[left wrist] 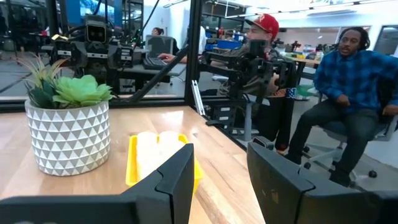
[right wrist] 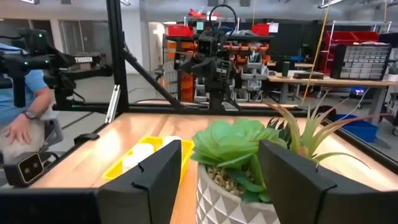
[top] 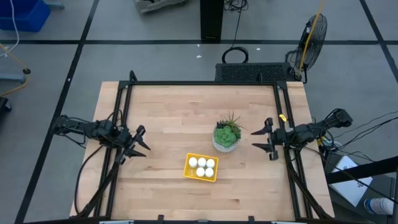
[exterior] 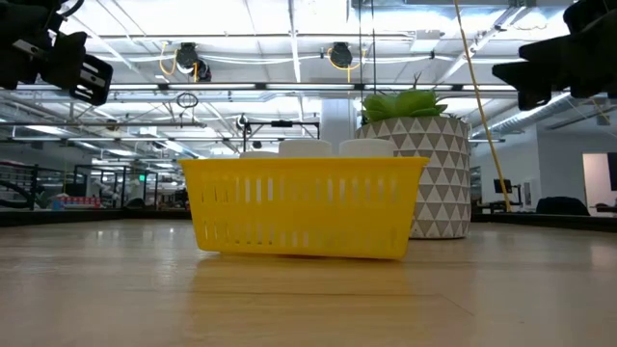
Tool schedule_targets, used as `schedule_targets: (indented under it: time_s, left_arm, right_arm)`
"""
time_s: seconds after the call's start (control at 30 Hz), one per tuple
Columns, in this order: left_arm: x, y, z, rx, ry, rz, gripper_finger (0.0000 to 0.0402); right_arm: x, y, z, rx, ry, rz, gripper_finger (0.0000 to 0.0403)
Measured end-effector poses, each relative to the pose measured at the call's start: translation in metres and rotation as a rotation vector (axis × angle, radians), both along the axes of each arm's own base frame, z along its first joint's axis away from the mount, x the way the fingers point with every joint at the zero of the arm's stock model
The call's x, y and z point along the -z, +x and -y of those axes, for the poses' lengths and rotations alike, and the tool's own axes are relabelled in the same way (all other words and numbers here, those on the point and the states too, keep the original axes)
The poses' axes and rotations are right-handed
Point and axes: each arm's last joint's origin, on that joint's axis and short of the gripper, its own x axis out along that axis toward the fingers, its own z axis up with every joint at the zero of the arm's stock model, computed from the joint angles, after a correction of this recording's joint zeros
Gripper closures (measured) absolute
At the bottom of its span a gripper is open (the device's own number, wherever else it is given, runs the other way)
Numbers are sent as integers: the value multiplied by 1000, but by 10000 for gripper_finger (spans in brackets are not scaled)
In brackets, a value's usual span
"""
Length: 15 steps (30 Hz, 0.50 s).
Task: Pick and place pill bottles into a basket
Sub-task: Return to Home Position
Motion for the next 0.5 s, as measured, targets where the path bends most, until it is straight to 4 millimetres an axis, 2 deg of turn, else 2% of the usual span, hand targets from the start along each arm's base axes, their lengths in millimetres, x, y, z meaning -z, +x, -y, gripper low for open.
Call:
schedule_targets:
  time_s: [0.5]
  left_arm:
    - [0, 0, 0, 0, 0, 1, 249]
  right_arm:
    - [-1, 0, 0, -1, 2, 6, 195]
